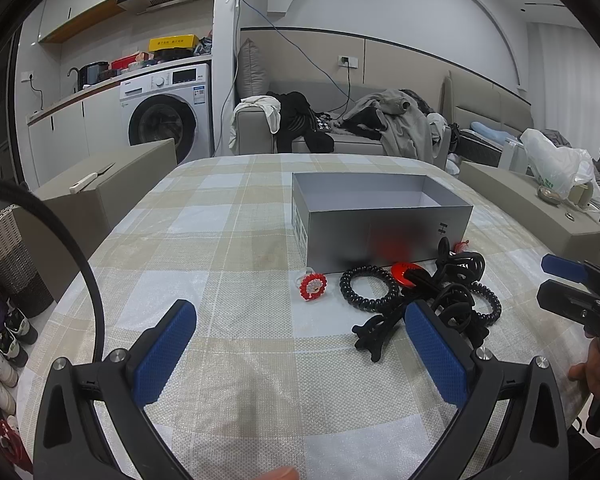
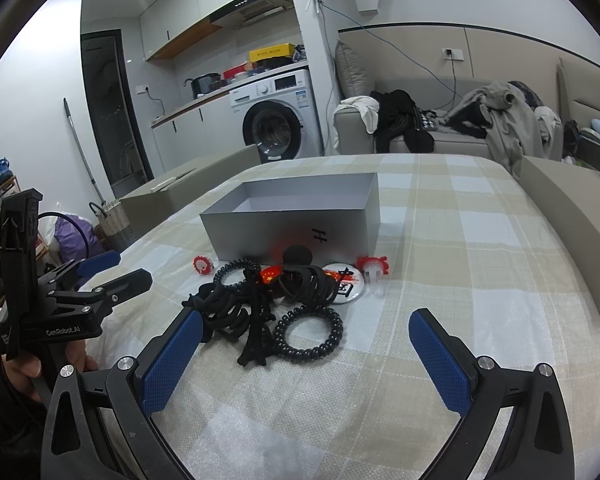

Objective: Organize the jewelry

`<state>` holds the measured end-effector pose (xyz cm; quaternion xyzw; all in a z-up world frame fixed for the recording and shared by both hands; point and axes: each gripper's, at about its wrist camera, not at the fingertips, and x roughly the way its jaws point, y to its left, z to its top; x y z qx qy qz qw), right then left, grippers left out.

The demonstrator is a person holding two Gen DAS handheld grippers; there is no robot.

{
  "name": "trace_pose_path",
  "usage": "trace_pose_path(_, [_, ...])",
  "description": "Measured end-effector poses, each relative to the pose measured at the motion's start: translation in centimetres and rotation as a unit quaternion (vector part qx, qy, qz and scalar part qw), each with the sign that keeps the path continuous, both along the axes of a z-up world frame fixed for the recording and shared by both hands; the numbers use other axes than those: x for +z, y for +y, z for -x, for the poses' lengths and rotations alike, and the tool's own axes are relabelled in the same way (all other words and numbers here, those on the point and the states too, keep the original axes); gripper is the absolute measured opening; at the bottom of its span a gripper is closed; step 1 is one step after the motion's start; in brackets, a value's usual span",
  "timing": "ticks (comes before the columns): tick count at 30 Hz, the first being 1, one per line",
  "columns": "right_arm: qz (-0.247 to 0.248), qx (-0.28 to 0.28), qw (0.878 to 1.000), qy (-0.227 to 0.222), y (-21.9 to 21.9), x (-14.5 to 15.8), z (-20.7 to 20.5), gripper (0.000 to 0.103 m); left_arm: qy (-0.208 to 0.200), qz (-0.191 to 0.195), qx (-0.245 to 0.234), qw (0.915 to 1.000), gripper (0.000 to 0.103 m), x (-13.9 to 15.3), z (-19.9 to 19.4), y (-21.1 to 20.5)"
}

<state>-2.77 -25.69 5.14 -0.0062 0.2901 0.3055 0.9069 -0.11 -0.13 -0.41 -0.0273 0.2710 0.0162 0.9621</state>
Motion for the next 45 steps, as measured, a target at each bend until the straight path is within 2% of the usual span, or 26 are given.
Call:
trace_pose_path(25, [-0.004, -0.001, 1.0, 0.007, 0.0, -0.1, -0.1, 0.103, -0.005, -0.006, 0.0, 1.0, 0.102, 0.2, 0.1, -0.3])
trace_pose_path(32, [-0.003, -0.016, 1.0, -0.01, 0.1, 0.7, -0.1, 0.103, -0.015, -0.003, -0.001, 0.9999, 0.102, 1.0, 0.2, -0.1])
trace_pose_path(38, [0.015, -0.018, 0.998, 0.057, 0.4, 0.1, -1.5, 0.103, -0.036, 0.006, -0.005, 0.9993, 0.102, 1.6, 0.4, -0.2])
trace_pose_path(40, [0.021, -0.014, 0.997, 0.076, 0.6, -0.4, -1.8, 0.103, -0.031, 0.002, -0.009, 0.9995, 0.102, 1.6, 0.3, -0.4])
trace_pose_path(42, [0.034, -0.011, 0.996, 0.085, 1.0, -0.8, -1.9, 0.096, -0.011, -0.001, -0.023, 0.9997, 0.102, 1.3, -0.1, -0.8])
trace_pose_path(44, [0.047, -0.006, 0.995, 0.092, 1.5, -1.1, -2.0, 0.082, -0.002, -0.004, -0.033, 0.9994, 0.102, 1.1, -0.2, -1.0])
trace_pose_path(45, [0.049, -0.005, 0.994, 0.093, 1.7, -1.1, -2.1, 0.081, 0.0, -0.009, -0.036, 0.9993, 0.102, 1.0, -0.2, -1.2])
